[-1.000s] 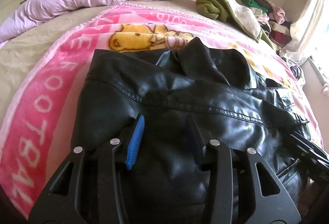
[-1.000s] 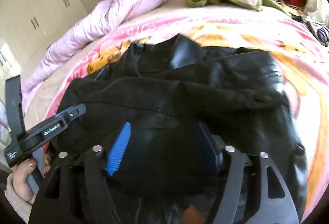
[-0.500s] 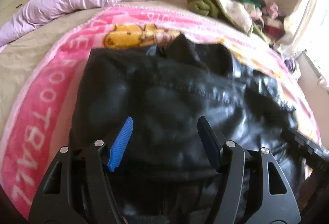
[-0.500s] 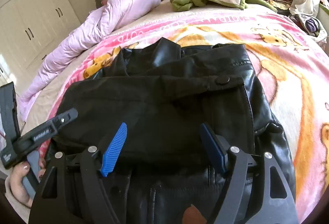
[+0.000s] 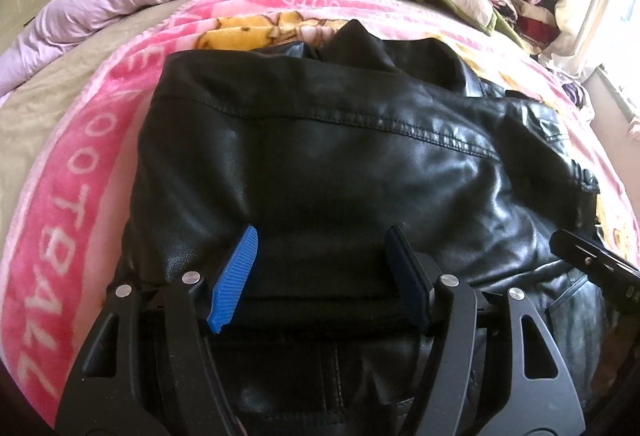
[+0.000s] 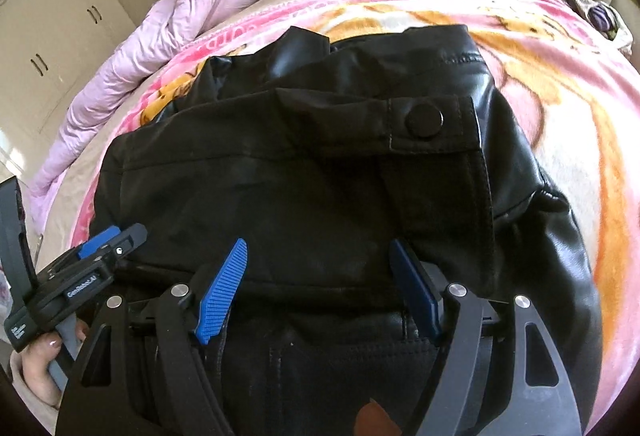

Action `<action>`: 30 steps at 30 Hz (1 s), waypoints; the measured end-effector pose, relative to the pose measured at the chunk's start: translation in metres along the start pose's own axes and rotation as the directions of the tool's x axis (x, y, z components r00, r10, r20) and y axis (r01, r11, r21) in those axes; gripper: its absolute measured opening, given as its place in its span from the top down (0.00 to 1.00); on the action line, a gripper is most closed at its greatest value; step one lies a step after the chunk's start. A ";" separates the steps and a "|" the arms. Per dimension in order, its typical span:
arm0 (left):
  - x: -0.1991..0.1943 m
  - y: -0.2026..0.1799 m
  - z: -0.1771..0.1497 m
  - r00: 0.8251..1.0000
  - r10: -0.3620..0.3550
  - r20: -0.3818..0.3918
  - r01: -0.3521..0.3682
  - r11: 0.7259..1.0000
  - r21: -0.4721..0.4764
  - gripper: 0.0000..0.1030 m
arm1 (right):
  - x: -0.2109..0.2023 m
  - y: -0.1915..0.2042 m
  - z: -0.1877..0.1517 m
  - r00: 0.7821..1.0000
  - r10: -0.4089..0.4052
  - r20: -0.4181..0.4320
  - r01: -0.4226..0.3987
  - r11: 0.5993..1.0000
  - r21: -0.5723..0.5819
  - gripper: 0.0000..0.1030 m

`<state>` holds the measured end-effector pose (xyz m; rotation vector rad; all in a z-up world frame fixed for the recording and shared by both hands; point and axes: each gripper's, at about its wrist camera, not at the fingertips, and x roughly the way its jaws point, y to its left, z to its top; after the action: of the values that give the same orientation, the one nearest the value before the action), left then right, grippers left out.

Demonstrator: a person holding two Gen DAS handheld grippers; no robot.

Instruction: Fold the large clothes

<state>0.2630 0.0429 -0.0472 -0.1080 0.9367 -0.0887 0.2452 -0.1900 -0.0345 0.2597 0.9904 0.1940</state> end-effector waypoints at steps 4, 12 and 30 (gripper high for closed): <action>-0.004 0.000 0.001 1.000 -0.012 0.012 0.012 1.000 -0.007 0.41 | -0.013 0.002 0.001 0.999 0.017 0.036 -0.018 0.999 0.026 0.26; -0.014 0.001 0.004 0.999 -0.044 0.027 0.044 0.999 -0.023 0.35 | -0.045 -0.006 -0.002 0.992 0.036 0.121 -0.044 0.997 0.066 0.11; -0.049 0.001 0.001 0.991 -0.088 0.104 0.093 0.995 -0.040 0.09 | -0.079 -0.012 -0.007 0.980 0.021 0.196 -0.036 0.996 0.077 0.04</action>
<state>0.2346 0.0497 -0.0076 -0.1950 0.8320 -0.1449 0.1979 -0.2224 0.0215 0.3602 0.8010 0.1517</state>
